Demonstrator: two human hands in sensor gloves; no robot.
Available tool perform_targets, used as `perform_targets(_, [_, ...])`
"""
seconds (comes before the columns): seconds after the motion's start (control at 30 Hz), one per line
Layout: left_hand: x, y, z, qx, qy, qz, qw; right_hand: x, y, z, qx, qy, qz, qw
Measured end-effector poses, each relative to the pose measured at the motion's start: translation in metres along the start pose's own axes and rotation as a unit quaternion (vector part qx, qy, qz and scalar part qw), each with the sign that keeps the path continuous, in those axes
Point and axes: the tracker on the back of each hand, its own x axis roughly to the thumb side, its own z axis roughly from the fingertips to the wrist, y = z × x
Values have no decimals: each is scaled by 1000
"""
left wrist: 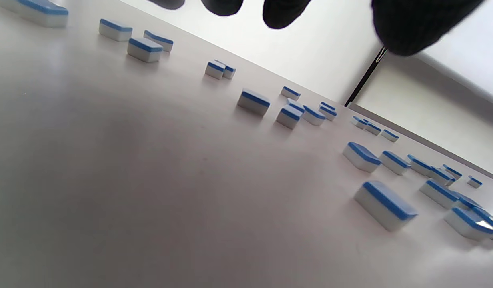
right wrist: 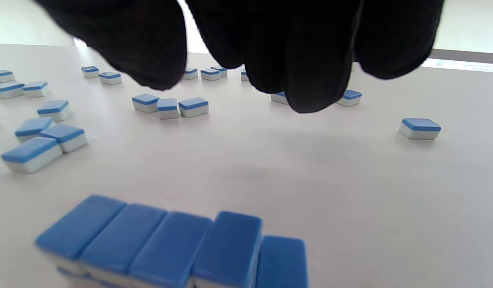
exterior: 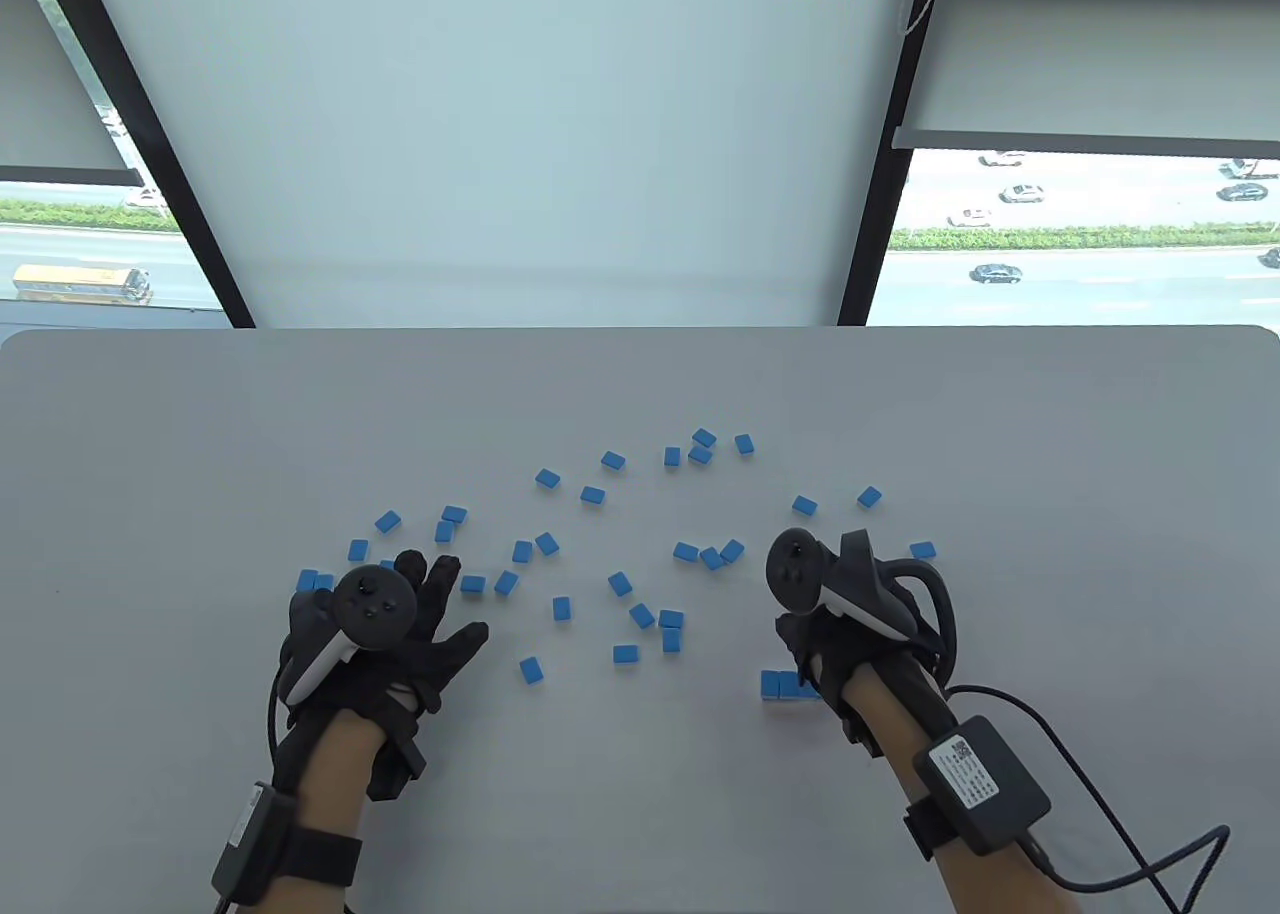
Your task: Build mahjong tile wall
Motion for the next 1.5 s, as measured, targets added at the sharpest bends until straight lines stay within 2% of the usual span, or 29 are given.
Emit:
perform_targets(0.27, [0, 1, 1, 1, 0, 1, 1000, 16, 11, -52, 35, 25, -4, 999])
perform_targets(0.4, [0, 1, 1, 0, 1, 2, 1000, 22, 25, -74, 70, 33, 1, 997])
perform_targets(0.53, [-1, 2, 1, 4, 2, 5, 1000, 25, 31, -85, 70, 44, 25, 996])
perform_targets(0.7, [0, 1, 1, 0, 2, 2, 1000, 27, 33, -95, 83, 55, 1, 995])
perform_targets(1.0, [3, -1, 0, -5, -3, 0, 1000, 34, 32, -96, 64, 56, 18, 996])
perform_targets(1.23, [3, -3, -2, -12, -1, -7, 1000, 39, 31, -91, 80, 37, 43, 995])
perform_targets(1.5, [2, 0, 1, -5, 0, -3, 1000, 29, 2, -70, 47, 5, 21, 999])
